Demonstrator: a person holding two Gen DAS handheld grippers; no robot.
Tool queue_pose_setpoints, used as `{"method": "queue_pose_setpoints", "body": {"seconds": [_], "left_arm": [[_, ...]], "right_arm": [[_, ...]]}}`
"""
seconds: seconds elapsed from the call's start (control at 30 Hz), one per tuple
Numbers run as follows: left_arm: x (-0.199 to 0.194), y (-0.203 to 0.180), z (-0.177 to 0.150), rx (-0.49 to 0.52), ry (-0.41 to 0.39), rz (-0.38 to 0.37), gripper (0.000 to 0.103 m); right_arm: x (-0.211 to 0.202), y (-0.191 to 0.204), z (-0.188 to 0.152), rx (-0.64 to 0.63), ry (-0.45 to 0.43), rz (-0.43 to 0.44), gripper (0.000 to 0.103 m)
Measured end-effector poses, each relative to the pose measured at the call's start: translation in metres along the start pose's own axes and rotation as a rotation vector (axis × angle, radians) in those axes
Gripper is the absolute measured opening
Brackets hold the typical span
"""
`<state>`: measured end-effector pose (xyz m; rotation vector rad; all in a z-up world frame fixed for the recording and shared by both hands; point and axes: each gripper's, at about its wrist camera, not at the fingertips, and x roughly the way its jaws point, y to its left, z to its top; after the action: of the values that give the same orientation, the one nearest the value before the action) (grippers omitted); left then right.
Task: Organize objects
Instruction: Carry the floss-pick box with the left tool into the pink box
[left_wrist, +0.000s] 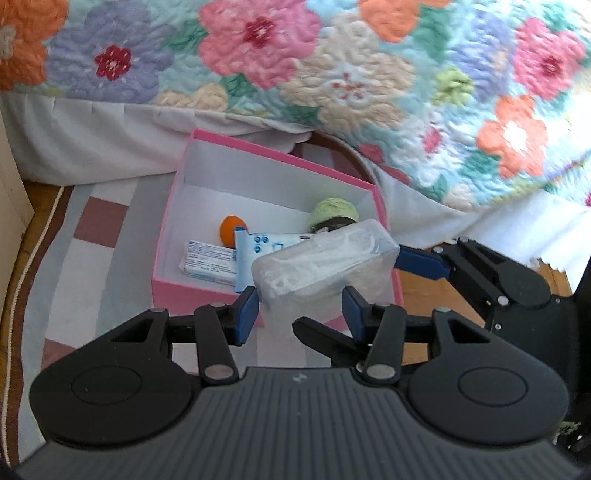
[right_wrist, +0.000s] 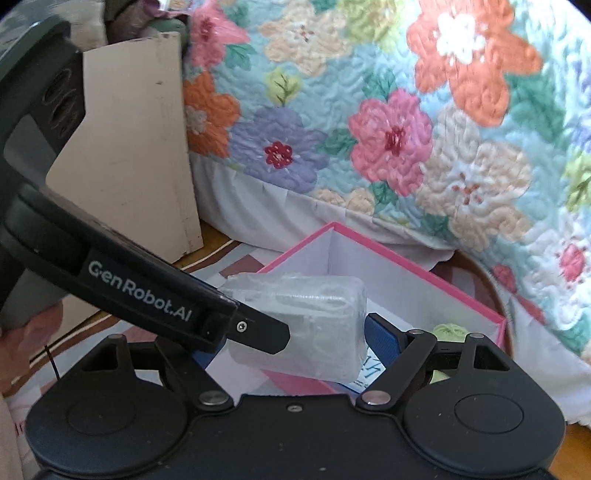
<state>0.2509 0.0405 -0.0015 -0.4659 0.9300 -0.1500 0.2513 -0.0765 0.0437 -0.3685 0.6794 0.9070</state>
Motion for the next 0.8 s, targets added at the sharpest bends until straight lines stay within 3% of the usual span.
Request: {"method": "queue_pose_setpoints", "body": {"seconds": [0.17, 0.43, 0.63, 0.8], "left_arm": [[0.022, 0.014, 0.019, -0.001, 0.003, 0.025, 0.05], [0.064, 0.032, 0.048, 0.041, 0.048, 0.131, 0.05], [0.095, 0.039, 0.053, 0.046, 0.087, 0.171, 0.05], [0.112, 0.037, 0.051, 0.068, 0.117, 0.203, 0.05]], "right_arm": [[0.03, -0.016, 0.005, 0.077, 0.007, 0.006, 0.081], [0.089, -0.052, 0.004, 0.273, 0.081, 0.075, 0.068], [0.117, -0.075, -0.01, 0.425, 0.132, 0.117, 0.062], [0.131, -0.084, -0.022, 0.478, 0.156, 0.127, 0.06]]}}
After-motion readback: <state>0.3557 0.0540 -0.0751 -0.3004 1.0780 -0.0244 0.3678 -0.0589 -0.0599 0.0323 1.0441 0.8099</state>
